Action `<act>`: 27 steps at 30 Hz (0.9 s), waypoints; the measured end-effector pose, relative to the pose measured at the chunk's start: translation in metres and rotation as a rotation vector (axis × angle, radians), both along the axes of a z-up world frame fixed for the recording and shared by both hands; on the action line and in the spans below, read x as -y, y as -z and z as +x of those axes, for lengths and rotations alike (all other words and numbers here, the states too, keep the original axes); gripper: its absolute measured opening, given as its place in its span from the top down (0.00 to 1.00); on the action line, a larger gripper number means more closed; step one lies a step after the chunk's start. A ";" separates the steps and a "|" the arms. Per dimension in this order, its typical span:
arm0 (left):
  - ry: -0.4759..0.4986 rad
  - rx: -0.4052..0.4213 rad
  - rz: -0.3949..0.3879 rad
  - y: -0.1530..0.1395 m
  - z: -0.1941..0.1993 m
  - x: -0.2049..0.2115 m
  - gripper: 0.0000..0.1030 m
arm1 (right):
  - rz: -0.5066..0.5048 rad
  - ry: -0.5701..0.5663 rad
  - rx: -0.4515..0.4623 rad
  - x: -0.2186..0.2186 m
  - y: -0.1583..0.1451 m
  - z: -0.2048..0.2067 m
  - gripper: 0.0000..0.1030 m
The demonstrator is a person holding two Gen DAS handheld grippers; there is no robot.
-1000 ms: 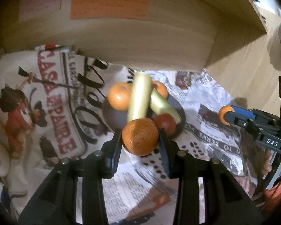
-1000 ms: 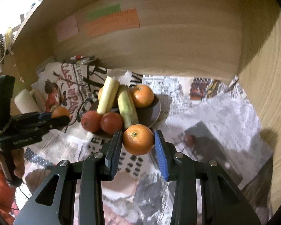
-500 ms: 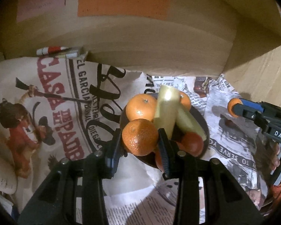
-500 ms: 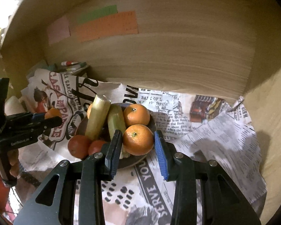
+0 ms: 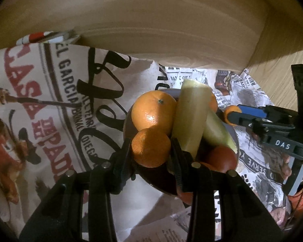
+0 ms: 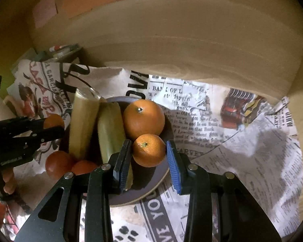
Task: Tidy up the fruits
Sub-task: 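Lower both small oranges onto the plate and open both tools, then move the right tool to the small dark red fruit and close on it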
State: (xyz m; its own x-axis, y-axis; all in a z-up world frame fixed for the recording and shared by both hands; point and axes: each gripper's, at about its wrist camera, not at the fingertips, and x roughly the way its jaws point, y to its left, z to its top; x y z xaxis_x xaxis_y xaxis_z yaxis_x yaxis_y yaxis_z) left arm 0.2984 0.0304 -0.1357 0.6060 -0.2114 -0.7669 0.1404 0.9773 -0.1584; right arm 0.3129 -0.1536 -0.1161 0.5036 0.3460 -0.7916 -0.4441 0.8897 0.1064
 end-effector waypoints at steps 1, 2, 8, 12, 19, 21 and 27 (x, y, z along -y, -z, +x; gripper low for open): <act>0.001 -0.004 -0.002 0.001 0.002 0.000 0.63 | 0.002 -0.001 -0.008 -0.001 0.003 0.002 0.68; 0.002 -0.006 -0.004 0.002 0.003 0.000 0.63 | 0.004 0.000 -0.015 -0.001 0.006 0.003 0.68; 0.000 -0.018 -0.012 0.004 0.009 0.000 0.63 | 0.033 -0.002 -0.054 0.002 0.019 0.010 0.68; -0.011 -0.047 -0.035 0.010 0.013 -0.003 0.62 | 0.027 -0.011 -0.062 0.001 0.021 0.010 0.67; -0.024 -0.002 -0.042 -0.001 0.004 -0.008 0.44 | 0.027 -0.015 0.004 0.008 -0.004 -0.001 0.52; -0.025 0.026 -0.030 -0.009 -0.003 -0.008 0.44 | 0.019 -0.005 0.035 0.012 -0.014 -0.007 0.52; -0.031 0.111 -0.023 -0.036 -0.033 -0.017 0.39 | 0.005 0.036 0.115 0.031 -0.040 -0.017 0.52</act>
State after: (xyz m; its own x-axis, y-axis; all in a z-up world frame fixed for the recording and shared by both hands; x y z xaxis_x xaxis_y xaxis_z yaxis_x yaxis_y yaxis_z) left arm 0.2657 0.0474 -0.0993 0.6938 -0.2074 -0.6897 0.1277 0.9779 -0.1657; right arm 0.2955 -0.1846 -0.0764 0.6031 0.3297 -0.7263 -0.4216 0.9048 0.0606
